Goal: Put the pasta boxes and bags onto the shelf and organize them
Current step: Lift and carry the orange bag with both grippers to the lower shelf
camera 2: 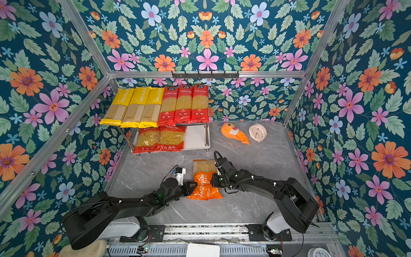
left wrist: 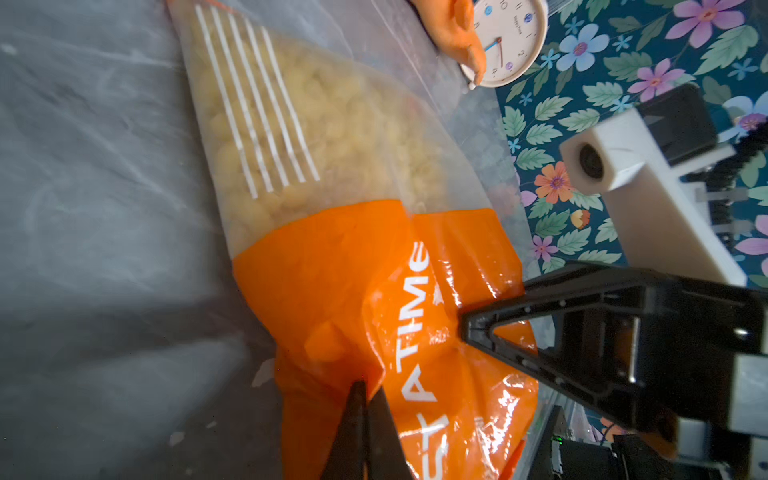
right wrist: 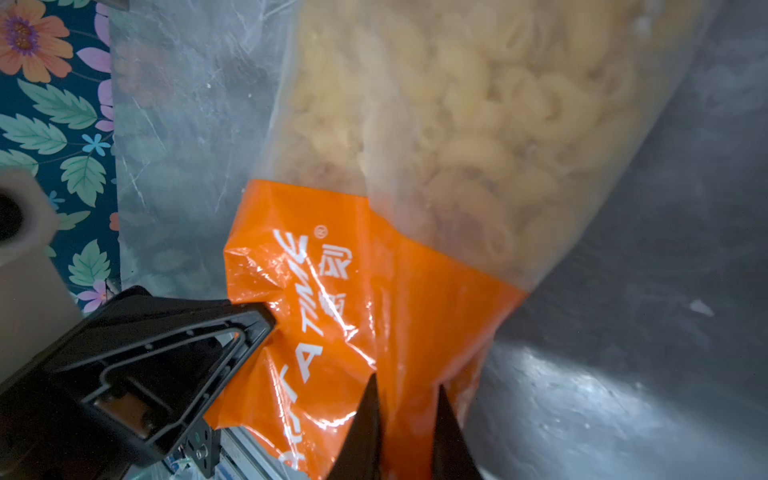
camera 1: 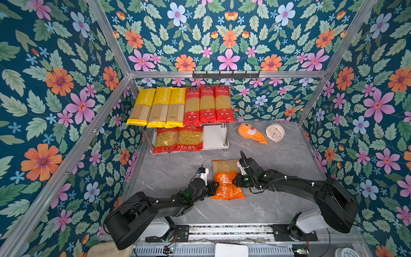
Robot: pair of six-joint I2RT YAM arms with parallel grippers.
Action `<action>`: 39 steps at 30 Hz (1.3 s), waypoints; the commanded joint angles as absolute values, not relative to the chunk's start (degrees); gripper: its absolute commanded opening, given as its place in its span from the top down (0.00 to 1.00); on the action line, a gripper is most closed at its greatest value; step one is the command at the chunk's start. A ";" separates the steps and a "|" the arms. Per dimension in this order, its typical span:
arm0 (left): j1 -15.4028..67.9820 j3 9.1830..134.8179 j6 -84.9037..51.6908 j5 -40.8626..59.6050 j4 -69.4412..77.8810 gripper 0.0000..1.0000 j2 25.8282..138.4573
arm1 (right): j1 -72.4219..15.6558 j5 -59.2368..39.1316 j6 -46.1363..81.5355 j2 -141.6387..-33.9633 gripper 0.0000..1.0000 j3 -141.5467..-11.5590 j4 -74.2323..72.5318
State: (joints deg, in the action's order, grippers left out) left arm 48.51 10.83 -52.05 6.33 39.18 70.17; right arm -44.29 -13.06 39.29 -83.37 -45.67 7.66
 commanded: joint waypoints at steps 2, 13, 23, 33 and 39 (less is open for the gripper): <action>48.60 9.62 -47.50 1.38 35.00 1.00 62.15 | -45.12 -12.48 31.04 -81.97 0.98 -49.19 8.57; 48.60 9.25 -37.47 -4.02 23.56 1.00 43.42 | -48.67 -9.45 23.73 -78.87 1.00 -55.25 8.67; 48.63 12.43 -32.53 -6.23 23.52 1.00 41.92 | -48.75 -9.73 21.36 -80.08 1.00 -58.58 -2.13; 48.54 13.39 -26.42 -16.36 23.08 1.00 39.95 | -48.71 -8.88 16.24 -83.78 1.00 -59.14 -14.18; 48.43 18.69 -16.29 -19.78 25.31 1.00 46.10 | -48.70 -6.33 11.44 -86.47 1.00 -61.39 -19.27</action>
